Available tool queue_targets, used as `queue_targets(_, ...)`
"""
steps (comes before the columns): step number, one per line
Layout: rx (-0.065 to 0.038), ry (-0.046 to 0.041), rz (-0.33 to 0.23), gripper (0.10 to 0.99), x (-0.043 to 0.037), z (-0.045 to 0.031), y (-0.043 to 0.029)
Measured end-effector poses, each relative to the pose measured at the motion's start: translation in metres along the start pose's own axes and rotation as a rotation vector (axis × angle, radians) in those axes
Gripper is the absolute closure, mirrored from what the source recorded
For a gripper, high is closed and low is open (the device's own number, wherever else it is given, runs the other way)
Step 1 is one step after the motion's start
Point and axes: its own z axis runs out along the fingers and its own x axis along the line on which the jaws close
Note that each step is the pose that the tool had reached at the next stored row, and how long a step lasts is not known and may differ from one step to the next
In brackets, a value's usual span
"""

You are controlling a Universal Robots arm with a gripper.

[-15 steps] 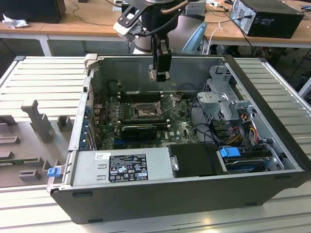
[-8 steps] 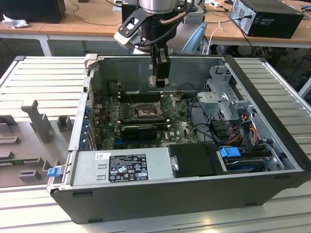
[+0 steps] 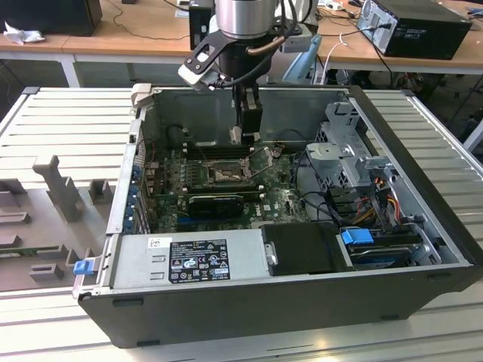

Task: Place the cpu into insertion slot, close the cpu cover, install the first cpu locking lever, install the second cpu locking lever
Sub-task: 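Place the cpu into insertion slot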

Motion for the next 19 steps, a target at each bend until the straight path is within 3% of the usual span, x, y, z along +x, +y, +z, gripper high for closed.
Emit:
queue_targets(2, 0.0, -0.0001, 0.001, 0.561, -0.0001, 0.0059, -0.0005)
queue_targets(9, 0.0, -0.0001, 0.001, 0.561, -0.0002, 0.0159, -0.0013)
queue_targets(16, 0.0, -0.0002, 0.001, 0.561, 0.0001, 0.0202, -0.0018)
queue_targets(19, 0.0, -0.001, 0.001, 0.561, 0.0005, 0.0285, -0.0033)
